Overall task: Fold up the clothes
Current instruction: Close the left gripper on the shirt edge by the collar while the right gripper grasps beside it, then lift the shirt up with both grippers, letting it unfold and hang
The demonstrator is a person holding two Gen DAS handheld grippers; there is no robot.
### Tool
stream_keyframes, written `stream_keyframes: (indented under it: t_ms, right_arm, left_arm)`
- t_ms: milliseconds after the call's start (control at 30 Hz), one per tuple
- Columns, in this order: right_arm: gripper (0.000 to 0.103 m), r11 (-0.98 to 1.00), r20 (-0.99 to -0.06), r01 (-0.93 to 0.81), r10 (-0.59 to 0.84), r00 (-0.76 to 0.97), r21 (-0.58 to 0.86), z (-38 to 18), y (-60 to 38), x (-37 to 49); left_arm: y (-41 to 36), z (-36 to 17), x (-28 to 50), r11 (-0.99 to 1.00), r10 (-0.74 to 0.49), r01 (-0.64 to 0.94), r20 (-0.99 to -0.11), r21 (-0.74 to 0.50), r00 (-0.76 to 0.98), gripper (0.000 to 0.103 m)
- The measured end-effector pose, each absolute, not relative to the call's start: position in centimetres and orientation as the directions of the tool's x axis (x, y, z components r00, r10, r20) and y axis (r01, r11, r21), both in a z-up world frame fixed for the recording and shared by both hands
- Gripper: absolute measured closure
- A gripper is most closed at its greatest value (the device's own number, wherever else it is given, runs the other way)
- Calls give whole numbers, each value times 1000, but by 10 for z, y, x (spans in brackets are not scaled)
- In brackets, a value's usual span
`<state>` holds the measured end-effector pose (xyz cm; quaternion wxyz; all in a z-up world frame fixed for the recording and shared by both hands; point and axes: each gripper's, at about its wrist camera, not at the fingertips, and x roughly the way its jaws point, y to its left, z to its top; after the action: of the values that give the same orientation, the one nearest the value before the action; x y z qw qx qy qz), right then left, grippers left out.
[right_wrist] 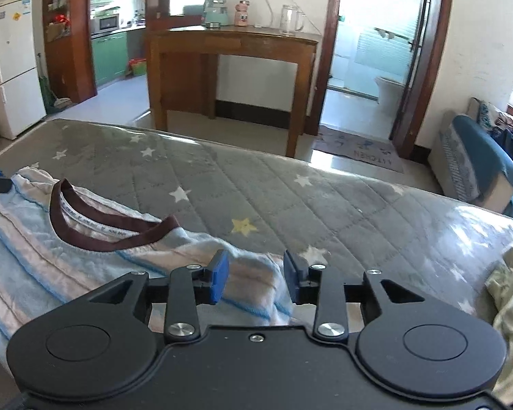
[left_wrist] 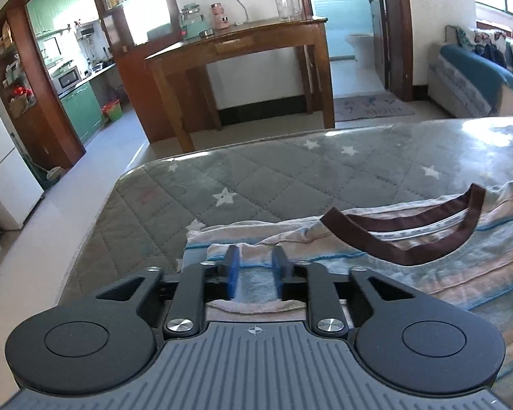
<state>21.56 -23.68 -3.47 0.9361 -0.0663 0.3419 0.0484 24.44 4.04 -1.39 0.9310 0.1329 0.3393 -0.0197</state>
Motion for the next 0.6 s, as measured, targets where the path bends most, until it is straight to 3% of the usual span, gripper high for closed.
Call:
stream_keyframes:
  t_ms: [200,267,400,500,600]
  right_arm:
    - [65,979,-694,-188,84,715,-75,-51,-235,234]
    - [72,974,-701,-208,84,708,-93,-54,-233,233]
    - [88,970,-694,-213,73,717,-118,-48,-230,223]
    - [90,971,-684,-210,79,725,-111,-41,-227,217]
    - [91,969,-654,-220,94,751,-113,-29,-222,205]
  left_arm:
    - [42,-28,258,966,41,142,-670,217,741,71]
    - [42,-32,262,969,39,139,-681,205,732,71]
    - [43,-35,266,977,12,139,-695,160,719,92]
    - [40,-35,266,978,13,137,-697,159,717,100]
    - [40,-31,261,981,-4,139,-695,137,719,102]
